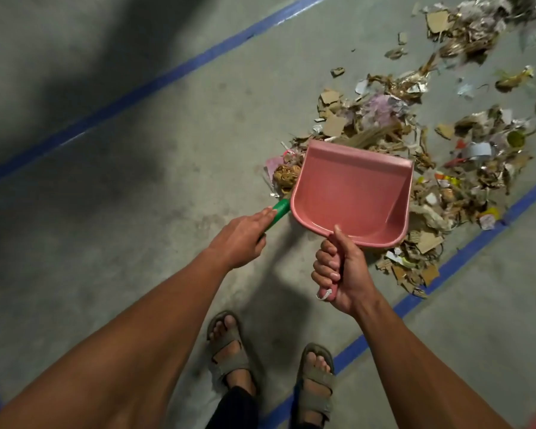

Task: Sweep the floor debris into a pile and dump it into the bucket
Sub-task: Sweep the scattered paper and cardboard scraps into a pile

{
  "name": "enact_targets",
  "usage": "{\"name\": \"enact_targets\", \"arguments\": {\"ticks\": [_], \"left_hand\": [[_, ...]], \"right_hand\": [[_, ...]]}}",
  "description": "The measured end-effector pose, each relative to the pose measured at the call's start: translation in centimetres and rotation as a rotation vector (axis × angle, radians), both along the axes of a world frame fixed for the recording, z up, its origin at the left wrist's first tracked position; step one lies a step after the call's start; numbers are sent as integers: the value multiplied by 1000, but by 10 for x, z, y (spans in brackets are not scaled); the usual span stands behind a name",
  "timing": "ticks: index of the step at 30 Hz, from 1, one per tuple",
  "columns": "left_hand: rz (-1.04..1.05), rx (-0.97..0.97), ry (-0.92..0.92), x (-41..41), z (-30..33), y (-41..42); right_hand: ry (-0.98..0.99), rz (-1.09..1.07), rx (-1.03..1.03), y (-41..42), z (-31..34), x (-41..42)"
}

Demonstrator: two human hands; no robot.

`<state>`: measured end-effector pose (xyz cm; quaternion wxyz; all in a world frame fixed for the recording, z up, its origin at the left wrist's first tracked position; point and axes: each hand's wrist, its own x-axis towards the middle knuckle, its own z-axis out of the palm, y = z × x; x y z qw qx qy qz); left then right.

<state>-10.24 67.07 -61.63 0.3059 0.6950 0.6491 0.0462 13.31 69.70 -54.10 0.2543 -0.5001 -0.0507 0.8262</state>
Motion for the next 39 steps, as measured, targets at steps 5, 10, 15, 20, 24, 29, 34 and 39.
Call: {"name": "enact_targets", "arguments": {"ticks": [5,10,15,20,24,29,34,39], "left_hand": [[200,78,-71,-4,9,-21],[475,26,-6,-14,17,-26],[605,-245,92,-7,-3,-29],[428,-331,26,33,-15,-21],[318,-226,-70,50,-6,-4],[159,-121,-41,37,12,20],[42,-90,39,-11,33,58],[134,25,76,-51,56,91]], "right_hand": [[8,-9,1,-1,11,22],[-5,-3,22,7,16,33],[-7,2,12,6,8,36],[7,2,-27,-3,-8,44],[1,-18,-49,0,-9,47],[0,-53,-15,25,5,41],[-3,-109,24,56,24,24],[26,-140,32,79,32,12]]}}
